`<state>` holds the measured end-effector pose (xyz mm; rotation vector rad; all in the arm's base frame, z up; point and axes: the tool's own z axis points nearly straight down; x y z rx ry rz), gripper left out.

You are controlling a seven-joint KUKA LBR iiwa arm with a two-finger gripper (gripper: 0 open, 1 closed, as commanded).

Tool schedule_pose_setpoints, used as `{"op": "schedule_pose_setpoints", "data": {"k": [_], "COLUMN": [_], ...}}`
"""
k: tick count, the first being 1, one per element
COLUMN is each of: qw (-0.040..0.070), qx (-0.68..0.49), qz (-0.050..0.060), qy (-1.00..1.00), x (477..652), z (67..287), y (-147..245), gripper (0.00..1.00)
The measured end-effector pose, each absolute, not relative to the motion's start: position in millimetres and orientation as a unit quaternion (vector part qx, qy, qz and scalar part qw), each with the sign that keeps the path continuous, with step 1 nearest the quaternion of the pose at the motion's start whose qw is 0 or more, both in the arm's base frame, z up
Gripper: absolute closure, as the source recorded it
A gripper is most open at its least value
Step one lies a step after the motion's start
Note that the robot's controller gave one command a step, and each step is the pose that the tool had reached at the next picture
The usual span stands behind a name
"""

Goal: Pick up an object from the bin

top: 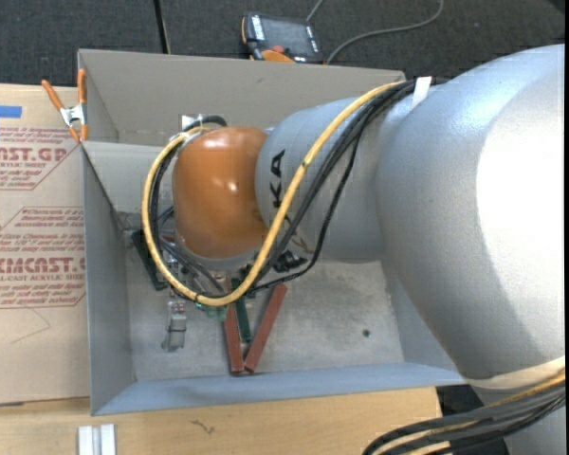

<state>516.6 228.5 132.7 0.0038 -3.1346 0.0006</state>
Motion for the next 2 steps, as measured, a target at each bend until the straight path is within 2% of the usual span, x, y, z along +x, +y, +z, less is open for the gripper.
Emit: {"op": "schedule_pose_setpoints", "data": {"k": [1, 2], "qw": [-0.001, 0.0], "qx": [0.004, -0.09], "qz": [0.0, 0.001], "qy": [-1.0, -0.996], "x": [565.2, 546.7], "z": [67, 69], "y": [167, 105], "gripper": [0.0, 0.0]}}
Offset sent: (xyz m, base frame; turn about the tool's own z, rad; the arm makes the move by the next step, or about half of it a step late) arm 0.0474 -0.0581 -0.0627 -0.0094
